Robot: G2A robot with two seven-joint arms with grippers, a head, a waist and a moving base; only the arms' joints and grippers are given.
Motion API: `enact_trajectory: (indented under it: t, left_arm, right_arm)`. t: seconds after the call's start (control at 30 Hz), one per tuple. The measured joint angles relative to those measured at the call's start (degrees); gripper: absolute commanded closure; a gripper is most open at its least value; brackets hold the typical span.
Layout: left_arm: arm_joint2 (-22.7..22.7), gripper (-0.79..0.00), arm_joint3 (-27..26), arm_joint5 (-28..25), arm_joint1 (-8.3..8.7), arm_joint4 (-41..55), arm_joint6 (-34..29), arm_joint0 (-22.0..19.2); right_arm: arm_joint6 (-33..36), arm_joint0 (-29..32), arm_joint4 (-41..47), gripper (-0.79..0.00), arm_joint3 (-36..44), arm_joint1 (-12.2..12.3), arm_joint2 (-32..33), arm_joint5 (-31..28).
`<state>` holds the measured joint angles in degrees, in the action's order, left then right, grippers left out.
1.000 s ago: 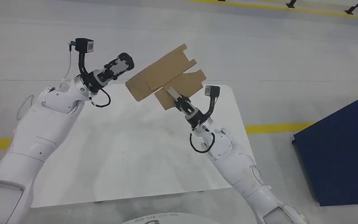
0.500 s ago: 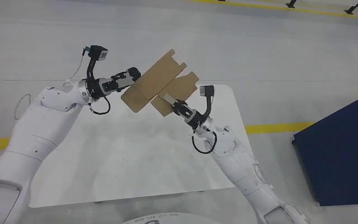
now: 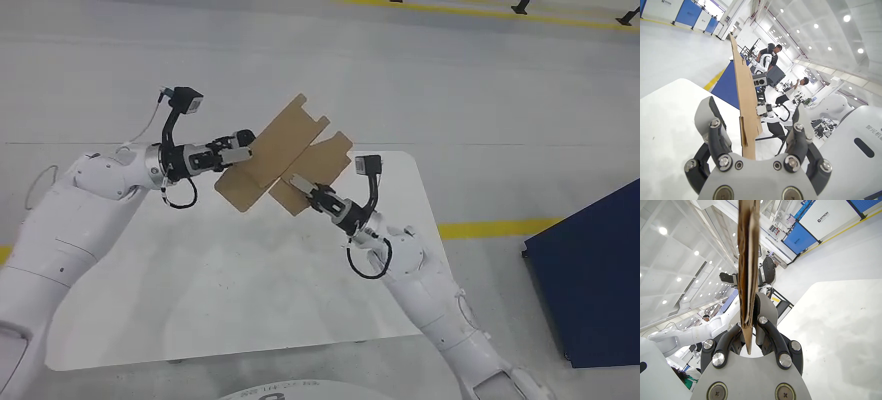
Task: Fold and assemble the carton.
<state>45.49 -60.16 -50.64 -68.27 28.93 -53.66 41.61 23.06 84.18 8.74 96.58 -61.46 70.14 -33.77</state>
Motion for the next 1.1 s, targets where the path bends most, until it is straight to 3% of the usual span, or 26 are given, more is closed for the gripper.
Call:
enact_trajectory:
  t: [0.17, 0.27, 0.3, 0.43, 0.73, 0.87, 1.1]
  left_arm:
    - [-0.89, -0.751, -0.37, -1.75, 0.69, 0.02, 1.74, 0.12]
    - [-1.69, -0.714, -0.99, -2.29, 1.12, 0.27, 2.3, 0.26]
    - [-2.03, -0.674, -1.24, -2.29, 1.26, 0.27, 2.31, 0.27]
    - [-3.64, -0.385, -2.21, -2.35, 1.94, 0.43, 2.35, 0.01]
    - [-6.58, -0.228, -2.92, -3.36, 3.65, 0.79, 3.37, -1.11]
    - [-8.05, -0.018, -2.95, -3.87, 4.23, 0.73, 3.87, -1.72]
    - [-10.72, 0.0, -2.92, -4.99, 5.03, 1.11, 4.99, -2.93]
  right_arm:
    - [0.64, 0.41, 5.84, 0.0, -0.75, -0.12, 0.92, -2.91]
    - [1.78, 0.25, 7.41, 0.0, -1.19, -0.15, 1.23, -3.24]
    - [1.97, 0.2, 7.55, 0.0, -1.26, -0.16, 1.3, -3.2]
    - [1.67, 0.13, 7.03, 0.0, -1.27, -0.33, 1.33, -2.68]
    - [1.67, -0.02, 7.3, 0.0, -1.44, -0.65, 1.46, -1.96]
    - [1.87, -0.09, 7.67, 0.0, -1.51, -0.78, 1.53, -1.79]
    - [2.03, -0.09, 8.37, 0.0, -1.66, -1.0, 1.75, -1.79]
